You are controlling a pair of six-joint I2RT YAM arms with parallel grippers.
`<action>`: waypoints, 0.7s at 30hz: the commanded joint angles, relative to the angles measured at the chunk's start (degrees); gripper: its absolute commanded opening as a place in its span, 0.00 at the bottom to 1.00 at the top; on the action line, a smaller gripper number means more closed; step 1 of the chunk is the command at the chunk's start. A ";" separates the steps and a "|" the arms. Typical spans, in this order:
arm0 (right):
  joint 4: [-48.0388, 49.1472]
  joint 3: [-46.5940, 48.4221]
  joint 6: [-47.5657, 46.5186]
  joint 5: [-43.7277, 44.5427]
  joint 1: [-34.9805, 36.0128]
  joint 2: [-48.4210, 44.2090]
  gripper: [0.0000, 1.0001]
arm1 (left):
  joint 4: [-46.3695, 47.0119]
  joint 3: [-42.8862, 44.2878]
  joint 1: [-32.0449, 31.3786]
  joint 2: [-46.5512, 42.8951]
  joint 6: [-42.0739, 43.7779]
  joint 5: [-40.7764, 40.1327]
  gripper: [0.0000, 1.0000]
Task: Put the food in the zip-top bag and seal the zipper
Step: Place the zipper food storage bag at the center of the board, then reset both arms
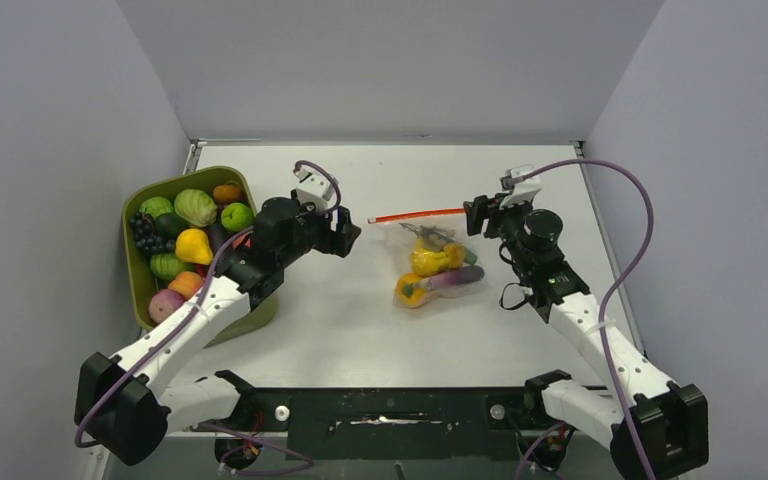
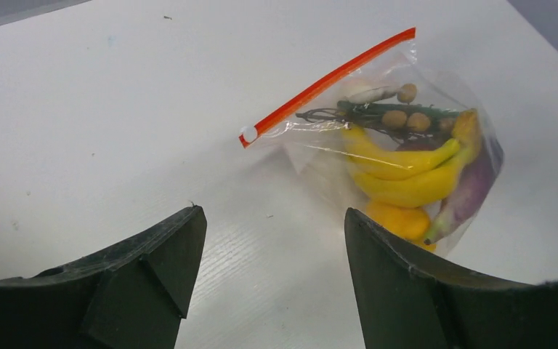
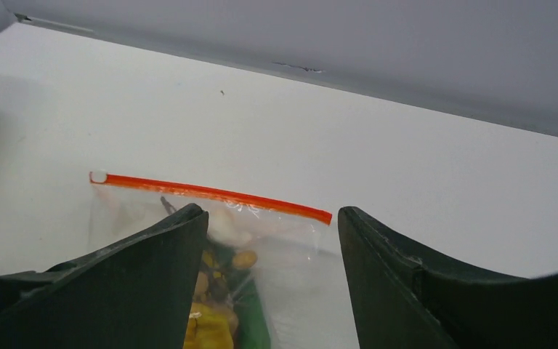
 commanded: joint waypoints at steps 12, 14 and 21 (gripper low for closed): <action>-18.97 3.43 14.90 1.16 0.29 -21.22 0.98 | -0.60 1.86 0.24 -14.30 -13.16 -13.34 0.77; -22.00 5.13 17.52 2.54 0.23 -22.59 0.97 | 0.28 1.65 0.27 -16.35 -13.20 -12.77 0.78; -30.25 8.84 20.88 5.05 0.26 -24.45 0.98 | 2.78 0.12 0.29 -21.28 -13.94 -12.35 0.79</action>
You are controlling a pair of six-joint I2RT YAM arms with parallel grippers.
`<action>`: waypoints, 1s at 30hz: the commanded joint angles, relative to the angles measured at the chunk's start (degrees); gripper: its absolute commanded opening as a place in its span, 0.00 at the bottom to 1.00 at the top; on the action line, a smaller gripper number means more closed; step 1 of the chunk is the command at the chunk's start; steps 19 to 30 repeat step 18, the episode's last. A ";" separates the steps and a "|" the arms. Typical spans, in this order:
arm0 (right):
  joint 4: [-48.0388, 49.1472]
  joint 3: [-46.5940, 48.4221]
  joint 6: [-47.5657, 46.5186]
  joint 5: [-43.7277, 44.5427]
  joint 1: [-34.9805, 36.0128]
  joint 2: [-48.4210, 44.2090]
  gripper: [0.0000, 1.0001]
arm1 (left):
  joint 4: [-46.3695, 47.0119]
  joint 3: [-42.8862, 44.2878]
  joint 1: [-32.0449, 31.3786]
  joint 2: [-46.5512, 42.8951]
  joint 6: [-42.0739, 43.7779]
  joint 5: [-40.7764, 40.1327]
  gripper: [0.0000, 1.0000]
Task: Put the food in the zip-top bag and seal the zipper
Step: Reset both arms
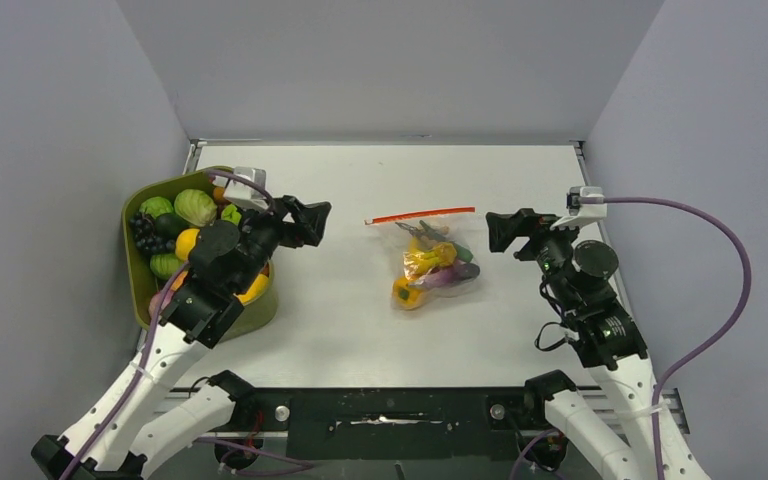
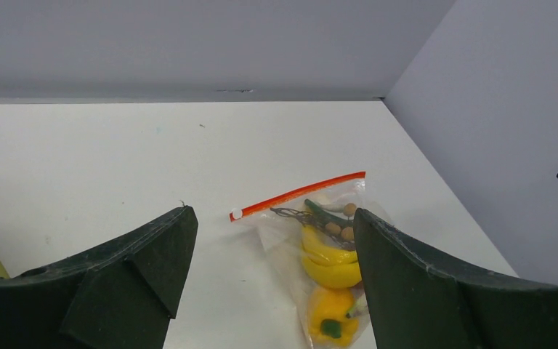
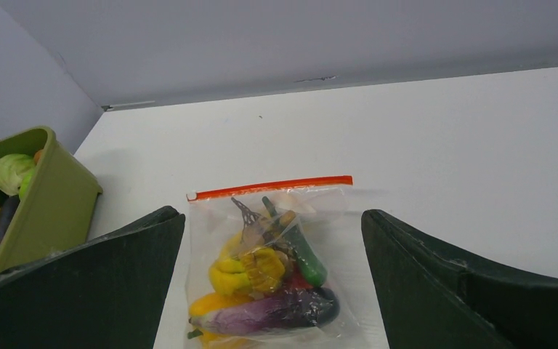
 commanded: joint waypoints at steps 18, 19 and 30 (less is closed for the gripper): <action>-5.09 -0.03 4.88 2.76 0.12 -2.97 0.98 | 7.33 -7.50 0.17 -6.11 -4.21 0.93 0.79; -5.09 -0.03 4.88 2.76 0.12 -2.97 0.98 | 7.33 -7.50 0.17 -6.11 -4.21 0.93 0.79; -5.09 -0.03 4.88 2.76 0.12 -2.97 0.98 | 7.33 -7.50 0.17 -6.11 -4.21 0.93 0.79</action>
